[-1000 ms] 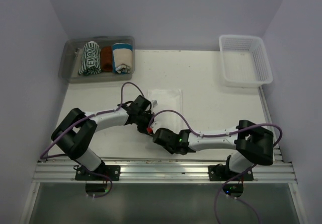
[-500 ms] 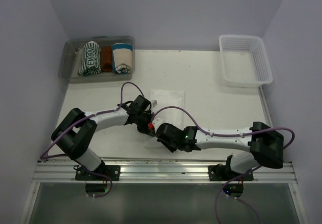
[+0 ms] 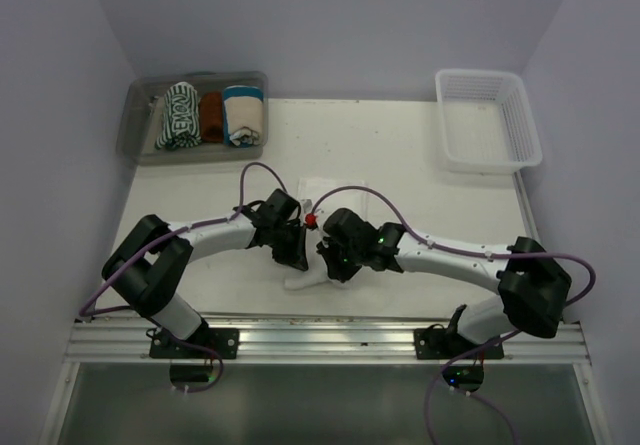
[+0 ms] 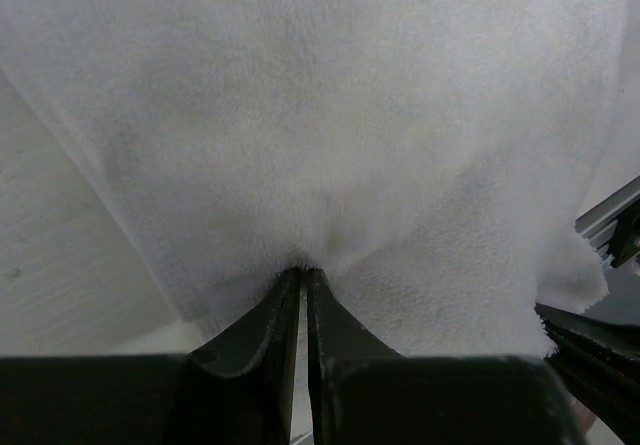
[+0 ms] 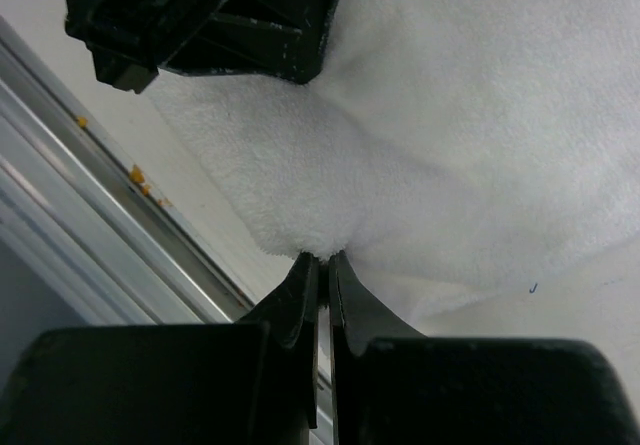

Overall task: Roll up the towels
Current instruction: Roll the towel

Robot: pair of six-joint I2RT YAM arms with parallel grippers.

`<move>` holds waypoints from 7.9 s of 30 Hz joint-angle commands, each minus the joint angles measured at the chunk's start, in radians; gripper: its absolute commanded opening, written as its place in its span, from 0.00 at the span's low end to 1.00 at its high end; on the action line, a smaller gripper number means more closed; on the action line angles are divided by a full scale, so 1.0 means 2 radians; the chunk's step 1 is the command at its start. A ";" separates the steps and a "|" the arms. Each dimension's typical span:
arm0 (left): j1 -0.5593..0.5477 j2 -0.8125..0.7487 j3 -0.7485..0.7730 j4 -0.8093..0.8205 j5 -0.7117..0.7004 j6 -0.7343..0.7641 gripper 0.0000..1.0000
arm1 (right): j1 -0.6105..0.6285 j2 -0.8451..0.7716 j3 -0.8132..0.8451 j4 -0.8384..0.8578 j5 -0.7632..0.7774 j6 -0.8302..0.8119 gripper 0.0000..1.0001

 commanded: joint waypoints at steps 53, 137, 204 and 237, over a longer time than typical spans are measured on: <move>-0.016 -0.172 -0.047 -0.034 -0.020 0.065 0.68 | -0.174 0.135 0.061 0.018 -0.300 0.040 0.00; -0.030 -0.086 0.058 -0.105 -0.090 0.044 0.00 | -0.180 0.090 0.052 -0.050 -0.225 0.000 0.00; -0.004 -0.029 0.102 -0.116 -0.063 0.056 0.00 | 0.015 -0.014 0.045 -0.059 0.226 -0.045 0.00; 0.033 0.057 0.160 -0.087 -0.034 0.088 0.12 | -0.106 0.068 0.009 0.069 0.079 -0.081 0.00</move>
